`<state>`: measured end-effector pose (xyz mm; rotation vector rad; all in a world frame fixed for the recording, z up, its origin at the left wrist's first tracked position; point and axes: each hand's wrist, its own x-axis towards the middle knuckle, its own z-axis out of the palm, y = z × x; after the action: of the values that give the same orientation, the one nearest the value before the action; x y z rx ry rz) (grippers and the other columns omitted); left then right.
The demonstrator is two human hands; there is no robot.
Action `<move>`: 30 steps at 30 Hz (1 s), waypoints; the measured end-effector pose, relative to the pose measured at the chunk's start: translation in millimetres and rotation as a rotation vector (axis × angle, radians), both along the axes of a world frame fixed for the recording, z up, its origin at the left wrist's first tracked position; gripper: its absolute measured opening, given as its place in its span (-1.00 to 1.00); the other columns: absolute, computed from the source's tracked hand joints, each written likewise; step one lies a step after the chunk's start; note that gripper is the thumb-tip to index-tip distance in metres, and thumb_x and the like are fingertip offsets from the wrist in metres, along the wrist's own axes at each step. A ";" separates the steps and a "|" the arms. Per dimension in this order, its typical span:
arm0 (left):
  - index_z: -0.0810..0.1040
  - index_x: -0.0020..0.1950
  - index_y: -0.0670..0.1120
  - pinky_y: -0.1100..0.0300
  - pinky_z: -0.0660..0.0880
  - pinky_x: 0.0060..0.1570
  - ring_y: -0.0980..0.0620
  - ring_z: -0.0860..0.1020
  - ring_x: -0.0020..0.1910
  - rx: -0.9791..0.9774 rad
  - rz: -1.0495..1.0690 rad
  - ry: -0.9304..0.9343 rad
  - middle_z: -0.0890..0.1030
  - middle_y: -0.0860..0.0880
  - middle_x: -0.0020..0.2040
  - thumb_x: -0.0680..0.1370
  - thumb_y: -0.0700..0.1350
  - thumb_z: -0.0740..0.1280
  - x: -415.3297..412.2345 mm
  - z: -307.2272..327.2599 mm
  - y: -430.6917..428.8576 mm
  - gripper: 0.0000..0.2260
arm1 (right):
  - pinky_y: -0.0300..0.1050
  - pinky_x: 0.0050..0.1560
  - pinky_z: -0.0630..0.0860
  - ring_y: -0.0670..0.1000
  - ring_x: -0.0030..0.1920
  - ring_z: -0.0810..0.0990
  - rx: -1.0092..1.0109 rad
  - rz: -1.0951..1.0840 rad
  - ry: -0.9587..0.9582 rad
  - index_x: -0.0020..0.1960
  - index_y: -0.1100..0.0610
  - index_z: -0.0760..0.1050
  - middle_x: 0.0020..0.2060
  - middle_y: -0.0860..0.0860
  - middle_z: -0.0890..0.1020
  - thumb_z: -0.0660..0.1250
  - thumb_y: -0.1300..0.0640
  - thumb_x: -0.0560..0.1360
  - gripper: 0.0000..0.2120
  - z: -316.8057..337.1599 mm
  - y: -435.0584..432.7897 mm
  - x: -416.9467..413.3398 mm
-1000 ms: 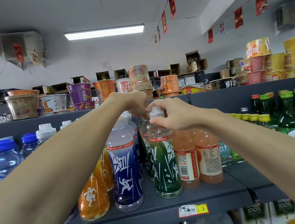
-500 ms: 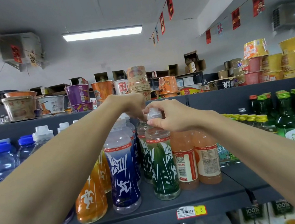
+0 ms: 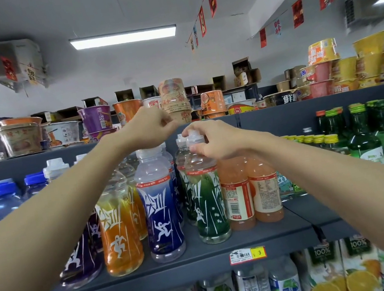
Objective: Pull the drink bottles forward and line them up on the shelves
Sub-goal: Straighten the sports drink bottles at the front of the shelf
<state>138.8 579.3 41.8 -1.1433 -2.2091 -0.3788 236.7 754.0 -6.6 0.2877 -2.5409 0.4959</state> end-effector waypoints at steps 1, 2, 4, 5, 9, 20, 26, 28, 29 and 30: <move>0.67 -0.06 -0.16 0.21 0.46 -0.36 0.00 0.51 -0.38 0.028 -0.005 0.006 0.66 -0.08 -0.25 0.65 0.03 0.23 4.3 -7.1 -4.9 -0.66 | -0.06 0.09 0.52 0.03 0.15 0.57 -0.007 0.000 -0.007 0.39 -0.11 0.40 0.30 0.01 0.52 0.33 0.02 0.59 -0.62 0.8 -2.4 0.0; 0.66 -0.09 -0.17 0.16 0.47 -0.35 -0.04 0.52 -0.37 0.050 -0.005 0.010 0.65 -0.10 -0.27 0.66 0.04 0.22 8.3 -13.6 -9.6 -0.65 | -0.03 0.12 0.54 0.03 0.15 0.57 -0.011 0.000 -0.011 0.38 -0.13 0.41 0.31 0.00 0.52 0.33 0.02 0.58 -0.62 1.5 -4.3 -0.1; 0.64 -0.13 -0.14 0.06 0.50 -0.31 -0.06 0.57 -0.33 0.092 0.000 0.017 0.64 -0.08 -0.28 0.66 0.06 0.22 12.2 -24.7 -18.2 -0.64 | -0.06 0.09 0.53 0.02 0.16 0.55 -0.018 -0.001 -0.023 0.37 -0.13 0.41 0.31 -0.01 0.51 0.32 0.02 0.57 -0.62 1.9 -5.9 -0.5; 0.64 -0.13 -0.11 0.08 0.50 -0.32 -0.02 0.58 -0.32 0.113 -0.001 0.016 0.64 -0.04 -0.28 0.66 0.06 0.23 12.2 -30.2 -21.7 -0.66 | -0.09 0.05 0.51 0.01 0.17 0.54 -0.021 0.003 -0.035 0.37 -0.13 0.41 0.30 -0.01 0.50 0.32 0.03 0.57 -0.62 2.0 -5.4 -0.2; 0.66 0.07 -0.06 0.25 0.47 -0.17 0.15 0.58 -0.16 0.217 -0.020 0.042 0.66 0.06 -0.08 0.64 0.01 0.28 8.7 -51.6 -28.0 -0.79 | 0.01 0.18 0.53 0.03 0.21 0.55 -0.136 0.057 -0.140 0.46 -0.05 0.32 0.30 0.06 0.51 0.34 0.10 0.59 -0.53 5.8 -1.2 2.0; 0.62 0.08 -0.07 0.18 0.44 0.07 0.06 0.54 0.04 0.344 -0.075 0.097 0.63 -0.01 0.04 0.62 -0.13 0.28 6.8 -70.0 -29.5 -0.86 | 0.05 0.18 0.55 0.00 0.12 0.59 -0.144 0.041 0.022 0.31 -0.12 0.50 0.14 -0.04 0.59 0.55 -0.05 0.43 -0.51 0.0 -9.0 7.7; 0.62 0.11 -0.08 0.20 0.43 0.06 0.09 0.51 0.04 0.311 -0.058 0.084 0.63 -0.01 0.07 0.61 -0.13 0.28 7.7 -68.1 -30.7 -0.85 | 0.17 0.30 0.49 0.05 0.24 0.55 -0.175 0.085 -0.028 0.35 -0.10 0.48 0.24 0.04 0.57 0.50 0.12 0.48 -0.52 1.7 -13.9 12.1; 0.61 0.11 -0.08 0.21 0.42 0.06 0.09 0.51 0.05 0.305 -0.056 0.082 0.62 -0.01 0.08 0.61 -0.13 0.28 9.1 -68.1 -30.9 -0.85 | 0.17 0.31 0.49 0.05 0.26 0.55 -0.180 0.088 -0.027 0.36 -0.09 0.47 0.27 0.04 0.56 0.49 0.13 0.49 -0.52 1.5 -14.5 12.7; 0.61 0.12 -0.09 0.21 0.42 0.06 0.08 0.51 0.05 0.302 -0.054 0.081 0.62 -0.01 0.08 0.62 -0.13 0.28 9.9 -68.1 -31.0 -0.85 | 0.17 0.31 0.49 0.05 0.26 0.55 -0.181 0.091 -0.028 0.36 -0.08 0.47 0.28 0.04 0.56 0.49 0.13 0.49 -0.52 1.1 -14.5 12.9; 0.61 0.12 -0.09 0.20 0.43 0.06 0.08 0.50 0.05 0.300 -0.053 0.080 0.62 -0.02 0.08 0.62 -0.13 0.28 10.7 -68.2 -31.0 -0.84 | 0.16 0.31 0.50 0.05 0.27 0.55 -0.182 0.094 -0.032 0.37 -0.08 0.46 0.28 0.04 0.56 0.49 0.13 0.50 -0.52 0.6 -14.5 13.0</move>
<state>149.6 548.3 -26.4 -1.0345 -1.9748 -0.6512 249.7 739.4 -6.0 0.3355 -2.4995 0.7682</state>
